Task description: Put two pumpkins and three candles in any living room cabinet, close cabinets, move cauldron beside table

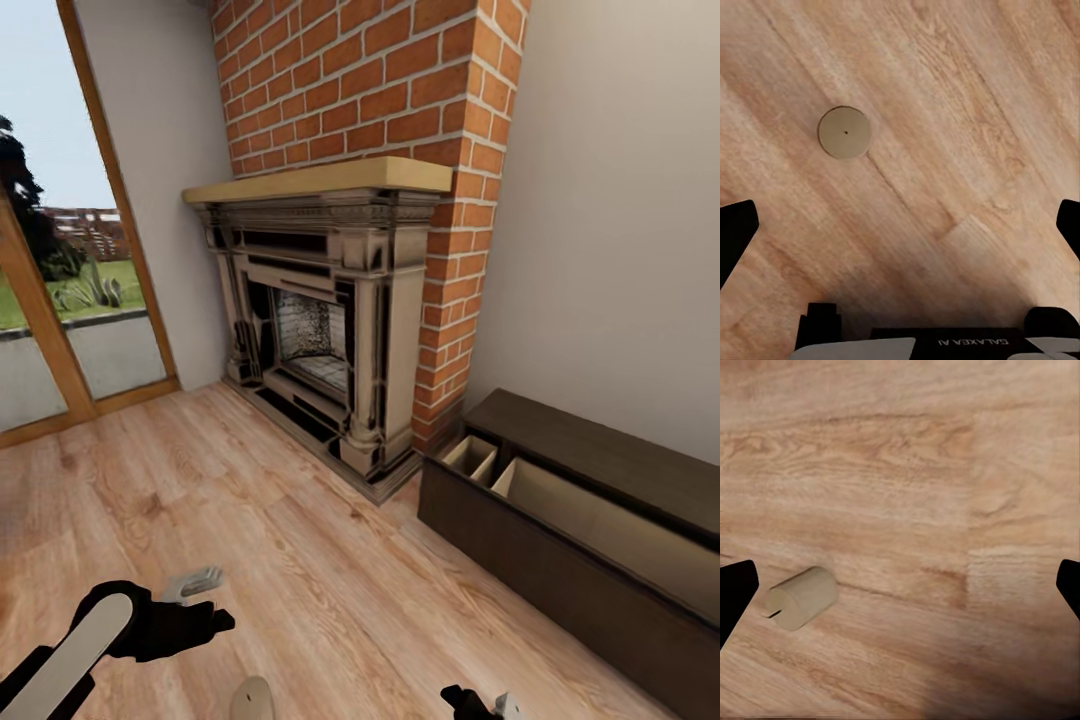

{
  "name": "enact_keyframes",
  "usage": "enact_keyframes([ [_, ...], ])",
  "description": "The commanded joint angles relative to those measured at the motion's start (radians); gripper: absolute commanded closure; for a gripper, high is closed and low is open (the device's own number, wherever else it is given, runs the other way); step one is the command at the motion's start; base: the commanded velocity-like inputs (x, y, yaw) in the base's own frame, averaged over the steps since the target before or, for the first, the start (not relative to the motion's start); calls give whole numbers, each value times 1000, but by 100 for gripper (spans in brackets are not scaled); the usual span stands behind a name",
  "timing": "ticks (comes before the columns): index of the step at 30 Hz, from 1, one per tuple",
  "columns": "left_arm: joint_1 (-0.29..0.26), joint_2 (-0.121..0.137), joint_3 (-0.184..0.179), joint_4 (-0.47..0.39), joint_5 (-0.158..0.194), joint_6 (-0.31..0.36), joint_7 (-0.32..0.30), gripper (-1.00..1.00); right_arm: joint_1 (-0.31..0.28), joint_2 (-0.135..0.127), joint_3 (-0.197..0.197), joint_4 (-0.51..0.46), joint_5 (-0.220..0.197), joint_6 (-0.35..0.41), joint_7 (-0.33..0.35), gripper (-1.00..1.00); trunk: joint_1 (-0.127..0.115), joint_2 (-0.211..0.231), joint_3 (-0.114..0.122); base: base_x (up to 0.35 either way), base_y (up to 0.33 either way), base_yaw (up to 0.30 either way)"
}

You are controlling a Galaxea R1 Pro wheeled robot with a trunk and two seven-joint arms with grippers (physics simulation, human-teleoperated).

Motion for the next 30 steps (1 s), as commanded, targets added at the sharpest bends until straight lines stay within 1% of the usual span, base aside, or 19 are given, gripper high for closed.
enact_keyframes([
  [1, -1, 0, -3, -1, 9, 0, 12, -100, 0, -1, 7, -3, -10, 0, -9, -100, 0, 0, -1, 97, 30, 292],
  [5, -1, -5, -4, -2, 9, -1, 13, -100, 0, -2, 7, -3, -10, 0, -5, -100, 0, 0, -1, 53, 13, 292],
  [9, -1, -8, -4, -1, 9, -1, 13, -100, 0, -1, 7, -4, -10, 0, -4, -100, 0, 0, -1, 196, 63, 219],
  [13, -1, -11, -4, -1, 4, -1, 14, -100, 0, -1, 8, -4, -10, 0, -4, -100, 0, 0, -1, 81, 26, 46],
  [17, -1, -12, -2, -3, -14, -1, 15, -100, 0, -1, 8, -5, -10, 0, -4, -100, 0, 0, -1, 16, 5, 9],
  [23, -1, -13, -3, -10, -18, -2, 15, -100, 0, -1, 8, -5, -10, -1, -3, -100, 0, 0, -1, 2, 1, 1],
  [26, -1, -14, -4, -12, -19, -2, 15, -100, 0, -2, 8, -9, -10, -1, -2, -100, 12, -21, -10, 0, 0, 0],
  [28, -1, -23, -7, -12, -20, -3, 17, -100, 0, -2, 11, -12, -9, 0, -1, -100, 19, -35, -17, 0, 0, 0],
  [30, -1, -44, -10, -10, -21, -5, 33, -100, 0, -3, 29, -15, -1, 0, -1, -100, 27, -49, -23, 0, 0, 0],
])
